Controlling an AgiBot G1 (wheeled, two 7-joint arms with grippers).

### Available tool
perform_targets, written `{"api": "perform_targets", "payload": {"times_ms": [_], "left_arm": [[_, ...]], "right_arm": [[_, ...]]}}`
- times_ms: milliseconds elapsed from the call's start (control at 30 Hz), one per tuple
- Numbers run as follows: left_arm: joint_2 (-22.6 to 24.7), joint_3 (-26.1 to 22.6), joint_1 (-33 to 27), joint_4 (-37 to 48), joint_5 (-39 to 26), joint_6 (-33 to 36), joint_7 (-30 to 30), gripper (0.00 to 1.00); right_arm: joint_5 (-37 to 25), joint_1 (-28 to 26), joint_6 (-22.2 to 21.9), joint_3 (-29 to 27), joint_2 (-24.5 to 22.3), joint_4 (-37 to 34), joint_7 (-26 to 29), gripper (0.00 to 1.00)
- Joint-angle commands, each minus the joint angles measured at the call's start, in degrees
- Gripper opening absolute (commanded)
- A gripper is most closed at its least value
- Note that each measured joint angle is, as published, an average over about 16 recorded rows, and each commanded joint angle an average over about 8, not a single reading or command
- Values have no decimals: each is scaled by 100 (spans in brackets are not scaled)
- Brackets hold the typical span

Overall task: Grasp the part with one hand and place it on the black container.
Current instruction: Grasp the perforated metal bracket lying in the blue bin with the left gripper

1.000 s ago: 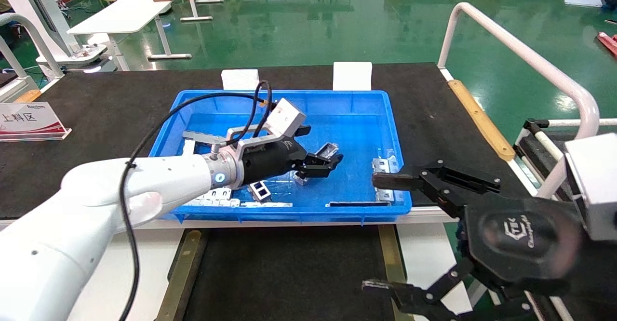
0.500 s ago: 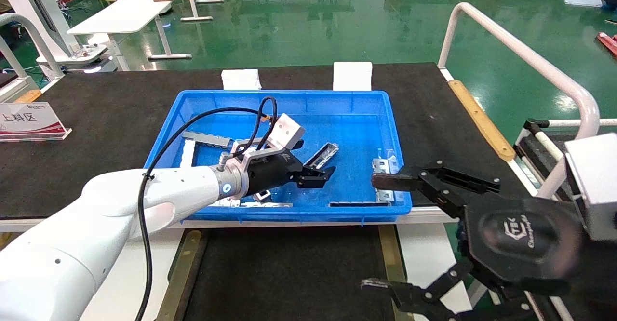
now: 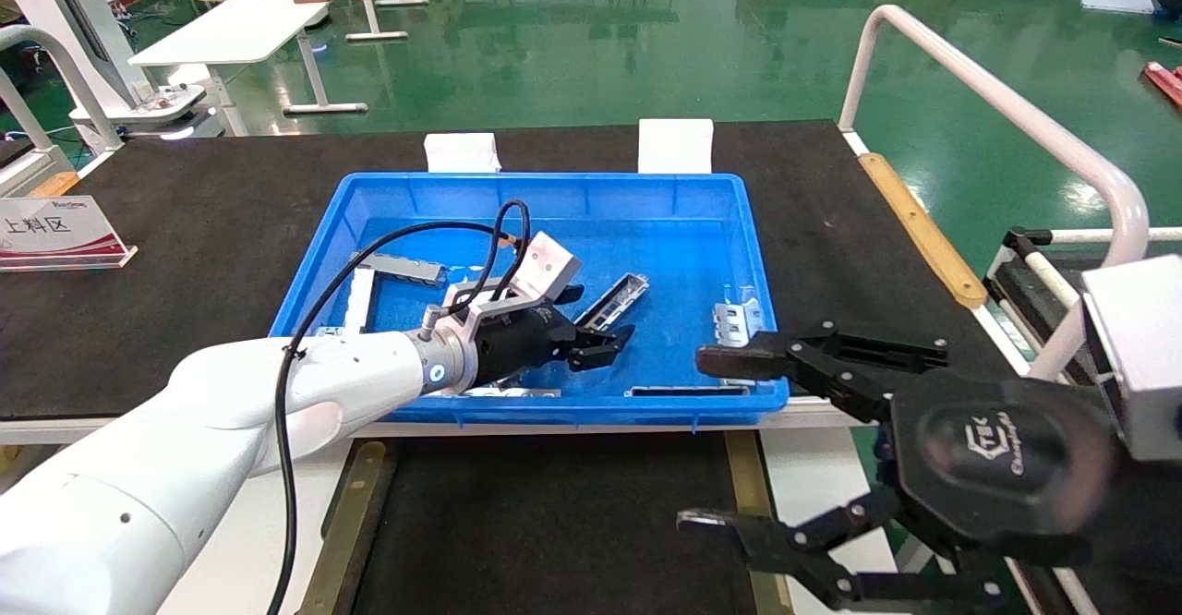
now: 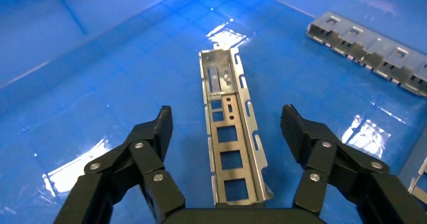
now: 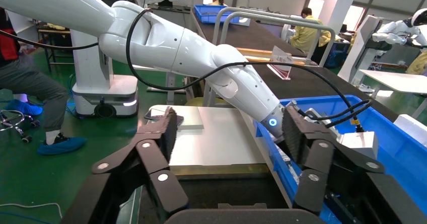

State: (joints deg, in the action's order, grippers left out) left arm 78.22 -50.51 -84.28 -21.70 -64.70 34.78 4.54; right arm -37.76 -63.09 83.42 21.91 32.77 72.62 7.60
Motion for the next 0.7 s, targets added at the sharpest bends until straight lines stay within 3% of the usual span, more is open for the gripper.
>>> {"api": "perform_targets", "payload": {"times_ms": [33, 700], "left_arm": [[-3, -84, -1, 15, 81, -15, 9, 0], [-33, -481, -77, 161, 859, 80, -246, 0]], "right_arm": [[0, 0, 0, 0, 0, 0, 0, 0], [1, 0, 0, 1, 0, 0, 0, 0]]}}
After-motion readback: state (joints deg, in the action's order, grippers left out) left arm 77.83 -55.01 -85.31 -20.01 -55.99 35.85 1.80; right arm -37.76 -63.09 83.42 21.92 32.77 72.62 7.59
